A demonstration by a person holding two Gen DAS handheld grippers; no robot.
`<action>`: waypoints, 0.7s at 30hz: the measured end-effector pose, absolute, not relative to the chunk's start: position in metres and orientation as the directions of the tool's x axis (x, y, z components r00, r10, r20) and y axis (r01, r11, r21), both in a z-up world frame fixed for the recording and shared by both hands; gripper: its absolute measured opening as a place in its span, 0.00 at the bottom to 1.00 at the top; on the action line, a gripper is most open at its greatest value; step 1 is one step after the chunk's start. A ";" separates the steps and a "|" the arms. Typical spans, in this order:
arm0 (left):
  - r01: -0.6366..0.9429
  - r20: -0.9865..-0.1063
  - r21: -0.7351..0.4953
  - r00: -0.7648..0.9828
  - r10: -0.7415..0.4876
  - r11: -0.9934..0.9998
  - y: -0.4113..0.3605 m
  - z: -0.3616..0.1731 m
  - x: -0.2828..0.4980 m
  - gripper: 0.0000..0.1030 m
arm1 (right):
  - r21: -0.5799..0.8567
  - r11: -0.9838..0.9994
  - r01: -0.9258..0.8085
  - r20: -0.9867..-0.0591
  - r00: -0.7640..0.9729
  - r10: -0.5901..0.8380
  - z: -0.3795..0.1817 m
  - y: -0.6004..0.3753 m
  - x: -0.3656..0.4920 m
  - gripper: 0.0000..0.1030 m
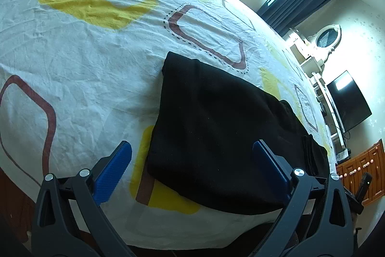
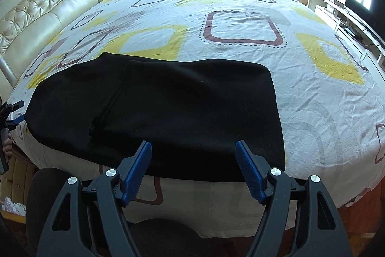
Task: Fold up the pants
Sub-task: 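Release the pants and withdraw both grippers above the folded pants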
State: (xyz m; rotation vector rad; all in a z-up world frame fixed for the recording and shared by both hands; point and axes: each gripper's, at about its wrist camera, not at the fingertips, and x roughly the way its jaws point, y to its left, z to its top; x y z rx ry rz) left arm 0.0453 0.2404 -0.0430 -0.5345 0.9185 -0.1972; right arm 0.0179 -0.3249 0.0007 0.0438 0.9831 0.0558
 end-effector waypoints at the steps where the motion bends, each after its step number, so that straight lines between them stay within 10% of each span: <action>1: -0.056 -0.697 -0.536 0.592 -0.404 0.843 0.243 -0.045 0.050 0.98 | 0.063 0.998 -0.028 -0.832 0.551 0.068 0.000 -0.324 0.018 0.69; 21: 0.024 -0.548 -0.790 0.422 -0.722 0.613 0.254 -0.075 0.100 0.97 | 0.101 0.994 -0.044 -0.847 0.520 0.109 -0.011 -0.317 0.022 0.73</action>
